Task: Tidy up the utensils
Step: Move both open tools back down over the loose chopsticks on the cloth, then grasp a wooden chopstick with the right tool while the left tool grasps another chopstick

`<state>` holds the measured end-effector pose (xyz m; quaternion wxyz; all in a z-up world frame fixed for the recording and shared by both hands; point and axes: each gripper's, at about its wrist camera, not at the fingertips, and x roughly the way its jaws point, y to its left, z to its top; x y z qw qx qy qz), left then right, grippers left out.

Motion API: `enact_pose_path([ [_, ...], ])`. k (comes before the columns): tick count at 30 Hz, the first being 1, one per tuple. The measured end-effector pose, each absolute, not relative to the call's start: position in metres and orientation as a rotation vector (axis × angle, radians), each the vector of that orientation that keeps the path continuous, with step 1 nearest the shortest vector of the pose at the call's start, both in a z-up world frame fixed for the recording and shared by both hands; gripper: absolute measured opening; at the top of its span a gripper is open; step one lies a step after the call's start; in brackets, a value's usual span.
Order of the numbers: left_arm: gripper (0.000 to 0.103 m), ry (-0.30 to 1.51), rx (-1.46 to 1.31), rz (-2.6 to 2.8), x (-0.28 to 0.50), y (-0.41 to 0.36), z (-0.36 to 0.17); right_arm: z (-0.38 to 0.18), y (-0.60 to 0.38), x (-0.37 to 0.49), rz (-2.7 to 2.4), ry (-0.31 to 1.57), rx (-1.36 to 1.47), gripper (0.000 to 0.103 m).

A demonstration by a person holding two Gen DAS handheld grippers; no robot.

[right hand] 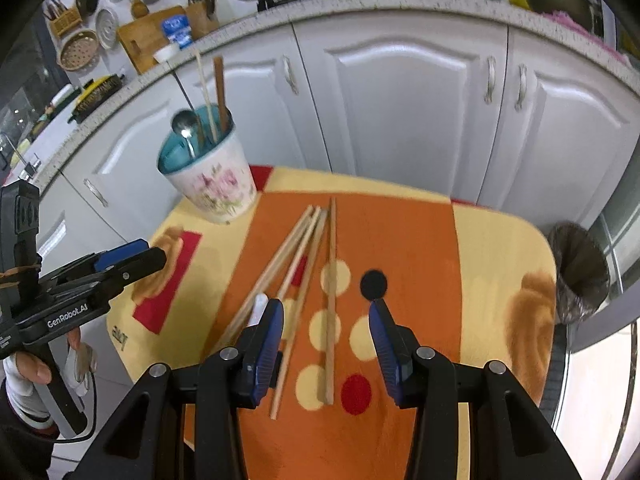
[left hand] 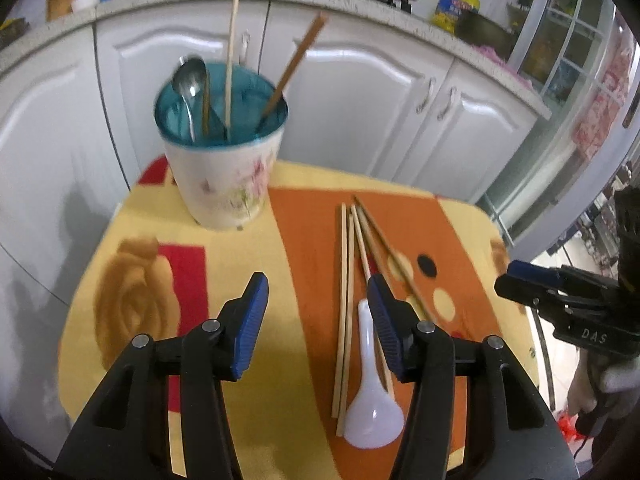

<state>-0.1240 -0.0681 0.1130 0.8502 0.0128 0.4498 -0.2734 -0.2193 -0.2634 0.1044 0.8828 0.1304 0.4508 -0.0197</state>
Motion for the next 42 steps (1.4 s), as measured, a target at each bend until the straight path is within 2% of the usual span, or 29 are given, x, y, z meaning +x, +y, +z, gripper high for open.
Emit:
enact_pose_path([
  [13, 0.051, 1.081, 0.151, -0.606, -0.101, -0.102, 0.054, 0.066, -0.262, -0.199, -0.035, 1.039, 0.289, 0.043],
  [23, 0.049, 1.107, 0.249, -0.614, -0.068, -0.146, 0.033, 0.056, -0.271, -0.192, -0.050, 1.070, 0.305, 0.043],
  [37, 0.049, 1.088, 0.318, -0.595, -0.059, -0.162, 0.027, 0.045, -0.277, -0.171, -0.043, 1.097, 0.312, 0.043],
  [39, 0.043, 1.083, 0.317, -0.587, -0.056, -0.160, 0.028, 0.044, -0.276, -0.166, -0.034, 1.102, 0.300, 0.043],
  [40, 0.035, 1.086, 0.311, -0.584, -0.055, -0.157, 0.028, 0.044, -0.275, -0.163, -0.029, 1.104, 0.291, 0.042],
  [41, 0.025, 1.098, 0.291, -0.587, -0.052, -0.153, 0.030, 0.043, -0.275, -0.160, -0.026, 1.104, 0.281, 0.037],
  [42, 0.021, 1.106, 0.281, -0.587, -0.051, -0.150, 0.030, 0.042, -0.274, -0.157, -0.021, 1.105, 0.275, 0.032],
])
